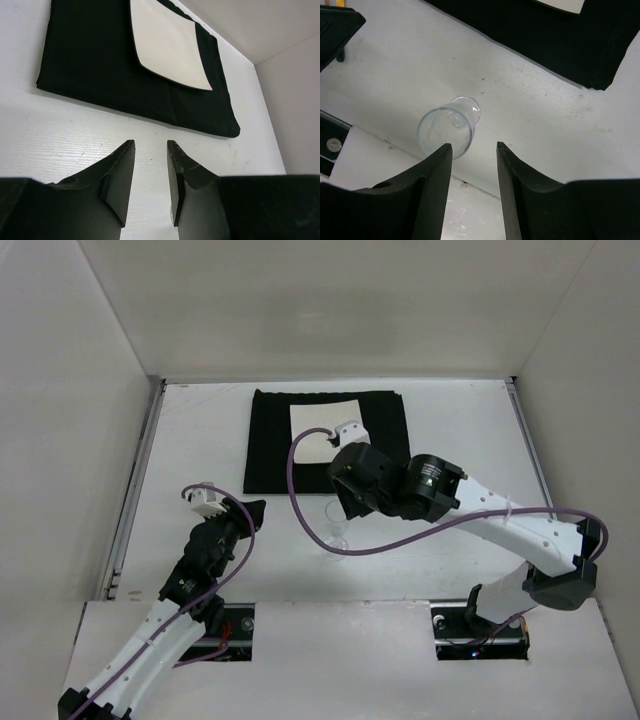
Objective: Set the dinner table for one person
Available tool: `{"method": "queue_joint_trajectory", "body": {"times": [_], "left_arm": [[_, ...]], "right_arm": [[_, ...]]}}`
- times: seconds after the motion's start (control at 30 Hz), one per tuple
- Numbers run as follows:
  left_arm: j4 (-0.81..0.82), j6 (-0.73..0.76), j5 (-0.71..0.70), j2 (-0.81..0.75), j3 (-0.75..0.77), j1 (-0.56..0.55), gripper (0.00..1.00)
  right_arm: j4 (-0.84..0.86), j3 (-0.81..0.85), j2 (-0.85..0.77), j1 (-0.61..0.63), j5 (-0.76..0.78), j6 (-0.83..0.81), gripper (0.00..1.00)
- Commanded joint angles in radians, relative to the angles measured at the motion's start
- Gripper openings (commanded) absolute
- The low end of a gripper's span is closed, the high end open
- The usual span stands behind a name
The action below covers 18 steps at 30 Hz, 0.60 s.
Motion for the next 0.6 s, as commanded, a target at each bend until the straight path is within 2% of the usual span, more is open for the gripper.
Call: {"method": "queue_joint_trajectory", "body": {"times": [0.0, 0.57], "left_arm": [[0.024, 0.009, -0.009, -0.012, -0.001, 0.0, 0.3], [0.02, 0.009, -0.009, -0.024, -0.004, 0.001, 0.3]], "right_arm": [[0.015, 0.027, 0.028, 0.015, -0.011, -0.019, 0.46], [0.066, -0.031, 0.075, -0.001, -0.038, -0.042, 0.37]]}}
